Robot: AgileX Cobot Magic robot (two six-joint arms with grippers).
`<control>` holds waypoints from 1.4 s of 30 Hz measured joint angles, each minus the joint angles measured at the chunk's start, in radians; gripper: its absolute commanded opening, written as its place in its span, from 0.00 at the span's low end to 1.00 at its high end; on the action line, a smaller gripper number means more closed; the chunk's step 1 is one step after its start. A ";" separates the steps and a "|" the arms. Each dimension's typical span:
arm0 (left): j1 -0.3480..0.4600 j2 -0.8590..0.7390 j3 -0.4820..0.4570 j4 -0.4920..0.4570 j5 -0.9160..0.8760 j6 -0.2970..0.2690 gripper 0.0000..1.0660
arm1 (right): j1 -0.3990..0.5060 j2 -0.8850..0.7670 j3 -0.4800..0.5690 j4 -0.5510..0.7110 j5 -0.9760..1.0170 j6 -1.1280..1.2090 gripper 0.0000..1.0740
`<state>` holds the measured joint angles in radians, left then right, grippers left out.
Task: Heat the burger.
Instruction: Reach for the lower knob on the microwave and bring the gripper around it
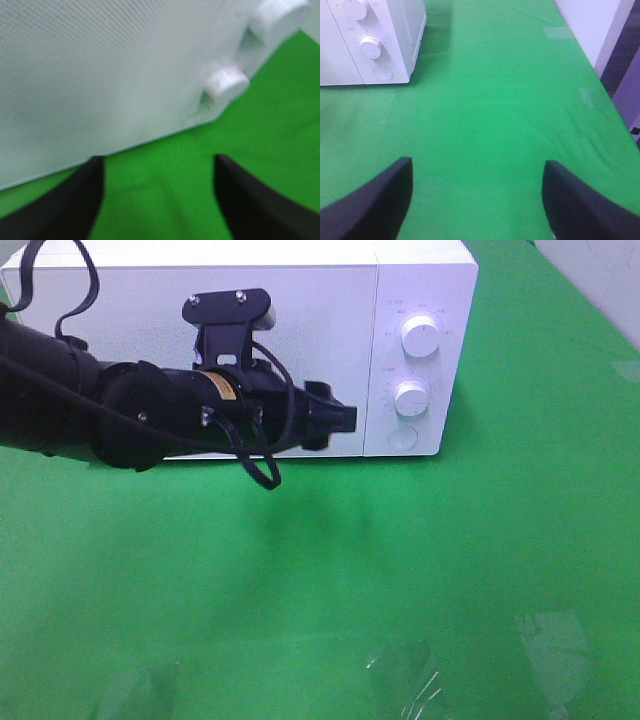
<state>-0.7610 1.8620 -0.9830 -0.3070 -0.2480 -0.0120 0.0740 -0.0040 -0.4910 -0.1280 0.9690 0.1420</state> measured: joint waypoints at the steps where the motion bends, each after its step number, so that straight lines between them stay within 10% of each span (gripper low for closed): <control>1: -0.015 -0.033 0.020 0.000 0.083 0.000 0.92 | 0.000 0.000 0.000 0.000 0.000 0.000 0.66; 17: -0.003 -0.287 0.028 0.035 0.786 0.000 0.92 | 0.000 0.000 0.000 0.000 0.000 0.000 0.66; 42: 0.791 -0.674 0.028 0.144 1.427 0.110 0.92 | 0.000 0.000 0.000 0.000 0.000 0.000 0.66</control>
<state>0.0300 1.1880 -0.9550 -0.1630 1.1790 0.0980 0.0740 -0.0040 -0.4910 -0.1280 0.9690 0.1420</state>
